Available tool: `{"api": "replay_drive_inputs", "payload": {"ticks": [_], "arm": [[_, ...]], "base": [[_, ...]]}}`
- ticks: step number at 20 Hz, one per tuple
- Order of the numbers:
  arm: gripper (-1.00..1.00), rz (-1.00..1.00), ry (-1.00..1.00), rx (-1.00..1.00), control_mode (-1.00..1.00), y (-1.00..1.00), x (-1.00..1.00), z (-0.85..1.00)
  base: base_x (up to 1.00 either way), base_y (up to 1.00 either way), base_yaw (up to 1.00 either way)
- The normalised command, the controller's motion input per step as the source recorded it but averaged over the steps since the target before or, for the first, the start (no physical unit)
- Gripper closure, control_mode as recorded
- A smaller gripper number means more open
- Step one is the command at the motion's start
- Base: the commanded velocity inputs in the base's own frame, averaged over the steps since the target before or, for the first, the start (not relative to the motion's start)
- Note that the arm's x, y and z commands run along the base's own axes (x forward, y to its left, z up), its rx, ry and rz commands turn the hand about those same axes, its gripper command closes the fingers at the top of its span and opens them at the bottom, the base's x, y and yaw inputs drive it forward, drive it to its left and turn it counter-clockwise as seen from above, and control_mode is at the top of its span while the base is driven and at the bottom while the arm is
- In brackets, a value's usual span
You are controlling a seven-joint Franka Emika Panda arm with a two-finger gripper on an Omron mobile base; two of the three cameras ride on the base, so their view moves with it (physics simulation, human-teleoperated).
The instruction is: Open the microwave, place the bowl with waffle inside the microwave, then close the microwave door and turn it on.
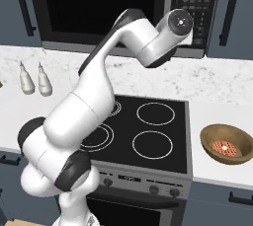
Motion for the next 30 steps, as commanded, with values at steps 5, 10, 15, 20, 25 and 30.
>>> {"api": "replay_drive_inputs", "payload": {"ticks": [5, 10, 15, 20, 25, 30], "arm": [[1.00, 0.00, 0.16, 0.00, -1.00, 1.00, -0.60, 0.05], [1.00, 0.00, 0.15, 0.00, -1.00, 1.00, -0.71, 0.01], [1.00, 0.00, 0.19, 0.00, -1.00, 1.00, -0.72, 0.06], [1.00, 0.00, 0.24, -0.01, -1.00, 1.00, -0.61, 0.12], [1.00, 0.02, 0.33, 0.00, -1.00, 1.00, -0.60, 0.39], [1.00, 0.03, 0.39, 0.00, -1.00, 0.99, -0.63, 0.56]], "base": [[0.00, 0.00, 0.00], [0.00, 0.00, 0.00], [0.00, 0.00, 0.00], [0.00, 0.00, 0.00], [0.00, 0.00, 0.00], [0.00, 0.00, 0.00]]}}
